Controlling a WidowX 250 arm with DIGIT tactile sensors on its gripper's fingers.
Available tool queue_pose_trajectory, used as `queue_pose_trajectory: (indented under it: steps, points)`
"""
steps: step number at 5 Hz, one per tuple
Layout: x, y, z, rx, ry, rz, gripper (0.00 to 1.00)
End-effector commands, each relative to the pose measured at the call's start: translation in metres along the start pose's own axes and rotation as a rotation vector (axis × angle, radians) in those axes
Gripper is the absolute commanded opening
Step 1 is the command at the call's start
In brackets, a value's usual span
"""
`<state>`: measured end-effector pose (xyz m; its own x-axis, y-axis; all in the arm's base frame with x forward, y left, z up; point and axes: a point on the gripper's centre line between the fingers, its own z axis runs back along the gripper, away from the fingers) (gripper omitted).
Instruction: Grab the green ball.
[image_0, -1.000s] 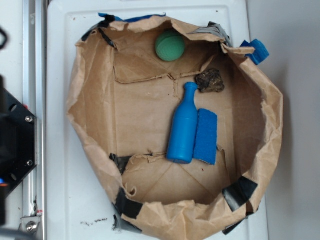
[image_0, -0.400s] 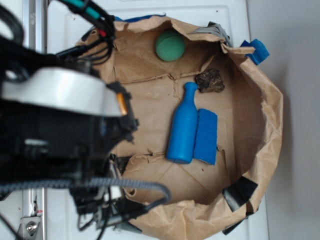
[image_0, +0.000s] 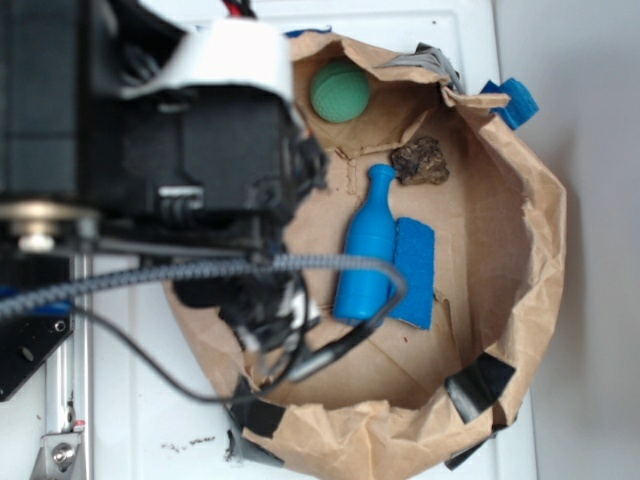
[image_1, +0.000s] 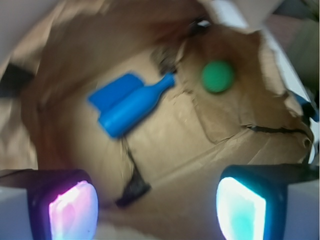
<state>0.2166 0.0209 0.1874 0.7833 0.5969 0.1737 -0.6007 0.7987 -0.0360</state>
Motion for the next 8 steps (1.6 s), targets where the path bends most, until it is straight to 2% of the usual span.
queue_pose_trajectory:
  steps: [1, 2, 3, 4, 5, 8]
  points:
    - [0.008, 0.007, 0.008, -0.013, -0.033, 0.038, 1.00]
    - [0.008, 0.007, 0.008, -0.013, -0.033, 0.038, 1.00]
    - [0.009, 0.001, -0.010, 0.015, -0.139, 0.284, 1.00]
    - [0.018, -0.005, -0.028, 0.057, -0.155, 0.432, 1.00]
    - [0.025, -0.007, -0.036, 0.172, -0.144, 0.544, 1.00]
    - [0.025, -0.007, -0.036, 0.172, -0.144, 0.544, 1.00]
